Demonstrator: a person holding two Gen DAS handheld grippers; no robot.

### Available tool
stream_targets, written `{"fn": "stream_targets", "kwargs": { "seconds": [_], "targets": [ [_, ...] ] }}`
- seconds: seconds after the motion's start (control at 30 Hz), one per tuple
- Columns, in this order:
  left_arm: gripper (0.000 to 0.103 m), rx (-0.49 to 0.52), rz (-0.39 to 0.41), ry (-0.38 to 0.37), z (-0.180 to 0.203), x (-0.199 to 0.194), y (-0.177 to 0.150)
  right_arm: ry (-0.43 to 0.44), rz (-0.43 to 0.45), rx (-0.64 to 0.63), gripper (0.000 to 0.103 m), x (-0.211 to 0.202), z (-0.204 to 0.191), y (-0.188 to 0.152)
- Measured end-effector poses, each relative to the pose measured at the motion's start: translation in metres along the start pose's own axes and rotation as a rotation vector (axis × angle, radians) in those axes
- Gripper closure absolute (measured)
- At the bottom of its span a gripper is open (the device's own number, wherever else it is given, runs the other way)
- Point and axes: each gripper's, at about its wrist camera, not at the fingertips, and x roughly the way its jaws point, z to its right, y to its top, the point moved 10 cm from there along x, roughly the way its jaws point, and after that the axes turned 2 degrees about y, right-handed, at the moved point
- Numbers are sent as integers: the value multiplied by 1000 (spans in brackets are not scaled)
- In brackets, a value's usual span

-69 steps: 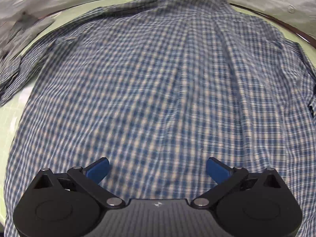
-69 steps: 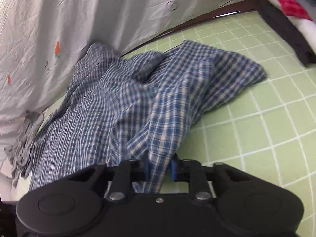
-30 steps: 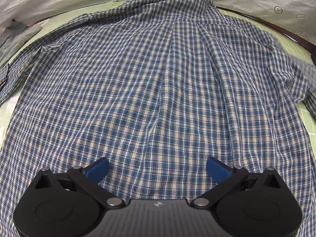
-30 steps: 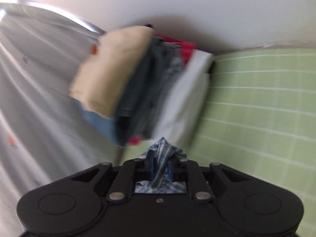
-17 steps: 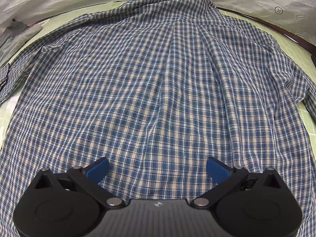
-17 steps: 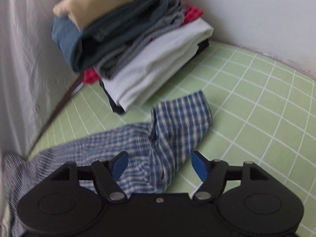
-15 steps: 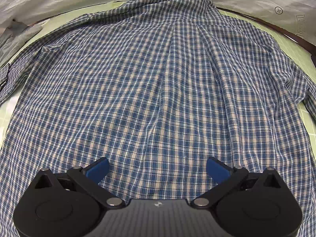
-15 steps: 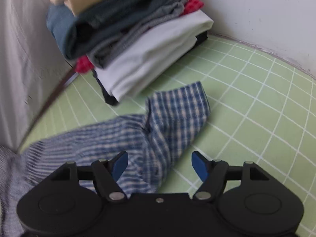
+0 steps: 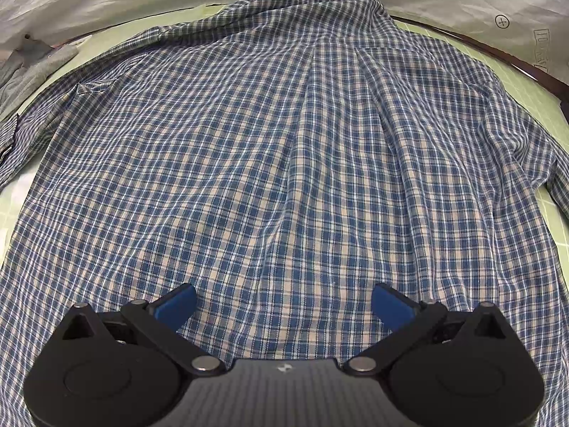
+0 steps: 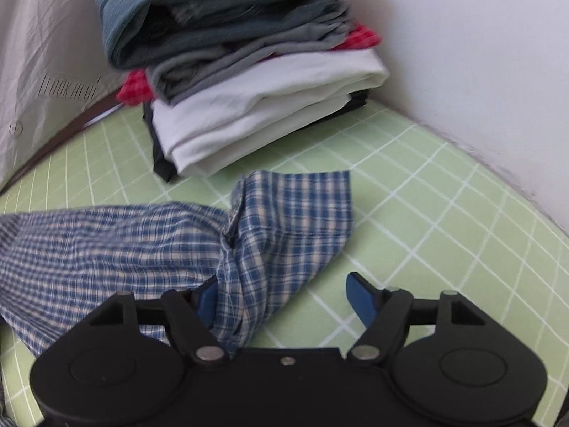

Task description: Fold clothes

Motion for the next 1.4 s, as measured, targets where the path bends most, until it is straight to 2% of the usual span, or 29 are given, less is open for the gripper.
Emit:
{"fn": "stream_targets", "kwargs": {
  "seconds": [0.1,0.2,0.3,0.4,0.5,0.53,0.6,0.67,0.77,0.87,0.93,1.0,1.1,1.13,1.27,1.4],
  "targets": [
    [0,1,1,0,0,0,0,-71,27,28,29,-11,24,-2],
    [0,-1,2,1,0,1,0,-95,15,82,29,-12,45,-7],
    [0,-1,2,1,1,1,0,-158,5,116,29,-12,62,-12],
    [0,0,4,1,1,1,0,-149,11,163,28,-15,68,-11],
    [0,0,10,1,2,1,0,-146,30,118,27,-20,58,-7],
    [0,0,12,1,2,2,0,-131,38,89,26,-22,50,-5],
    [0,4,12,-1,2,2,0,-93,56,21,13,-27,31,-2],
    [0,-8,8,4,-4,-1,-5,-51,75,-63,5,-32,9,0],
    [0,-32,0,13,-15,-7,-14,40,96,-240,3,-43,-35,-5],
    [0,-56,-8,22,-26,-13,-22,192,75,-348,4,-53,-82,-21],
    [0,-84,10,36,-39,-20,-29,318,45,-402,12,-62,-115,-37],
    [0,-113,28,55,-52,-28,-35,452,-3,-444,29,-69,-146,-56],
    [0,-173,41,96,-71,-36,-44,591,-73,-478,47,-76,-183,-81],
    [0,-195,41,104,-76,-37,-48,636,-96,-488,49,-79,-195,-90],
    [0,-267,16,111,-90,-37,-64,733,-167,-525,57,-83,-225,-110],
    [0,-302,-9,117,-95,-33,-70,718,-181,-619,70,-80,-242,-121]
  ]
}}
